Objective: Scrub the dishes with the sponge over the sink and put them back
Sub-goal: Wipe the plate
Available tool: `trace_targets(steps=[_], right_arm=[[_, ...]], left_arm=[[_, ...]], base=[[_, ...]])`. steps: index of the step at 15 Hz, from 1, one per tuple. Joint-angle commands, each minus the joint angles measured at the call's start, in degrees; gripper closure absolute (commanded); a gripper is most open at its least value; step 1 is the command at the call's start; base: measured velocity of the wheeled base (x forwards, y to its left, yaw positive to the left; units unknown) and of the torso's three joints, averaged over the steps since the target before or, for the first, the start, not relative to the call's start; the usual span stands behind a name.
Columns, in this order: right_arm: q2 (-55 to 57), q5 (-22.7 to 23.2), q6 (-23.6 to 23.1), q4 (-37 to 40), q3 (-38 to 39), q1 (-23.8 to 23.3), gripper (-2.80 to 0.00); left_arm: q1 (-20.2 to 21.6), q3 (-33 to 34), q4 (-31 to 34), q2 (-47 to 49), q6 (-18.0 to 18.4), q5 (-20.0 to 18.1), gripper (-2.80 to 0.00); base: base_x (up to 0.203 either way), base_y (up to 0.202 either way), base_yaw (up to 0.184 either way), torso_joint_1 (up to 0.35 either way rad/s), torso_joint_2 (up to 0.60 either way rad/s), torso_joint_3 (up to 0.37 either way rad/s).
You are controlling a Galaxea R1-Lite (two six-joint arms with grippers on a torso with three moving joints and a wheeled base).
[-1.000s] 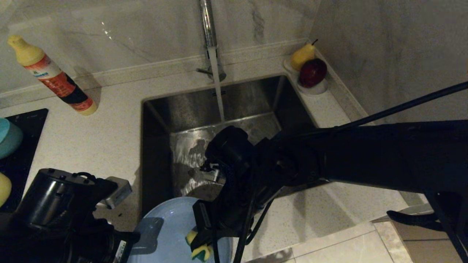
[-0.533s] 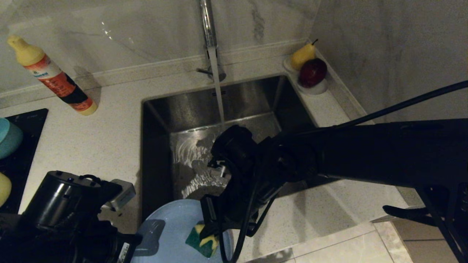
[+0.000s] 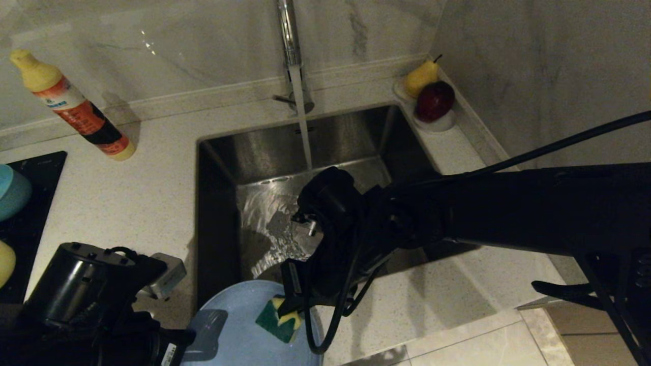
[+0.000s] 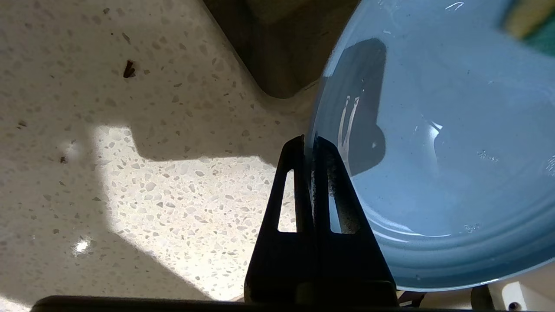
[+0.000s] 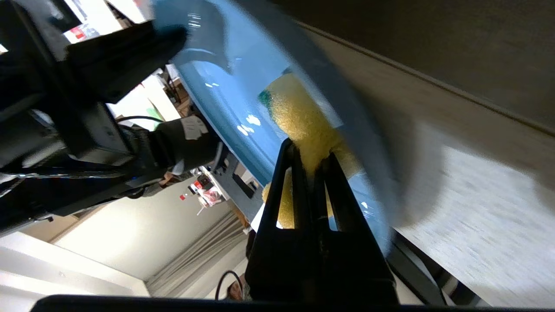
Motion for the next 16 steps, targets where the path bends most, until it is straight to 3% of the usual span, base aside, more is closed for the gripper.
trace_targets(steps=[1,10,16], right_arm=[[0.1,0.0,0.2,-1.1,0.0,1.0,0.0],[4.8,-4.2,-1.3,-8.6,-0.1,4.4,0.0],[1.6,-4.8,-1.3,-10.9,-0.1,4.6,0.0]], left_arm=[[-0.4,0.0,0.0,-0.1,0.0,-0.1,0.0],[-1.5,0.7,-0.1,0.2,-0.1,-0.1,0.0],[-1.5,1.4,-0.1,0.1,-0.1,-0.3,0.0]], base=[[0.0,0.0,0.0,0.0,0.0,0.0],[0.0,0.0,0.0,0.0,0.0,0.0],[0.0,0.0,0.0,0.0,0.0,0.0]])
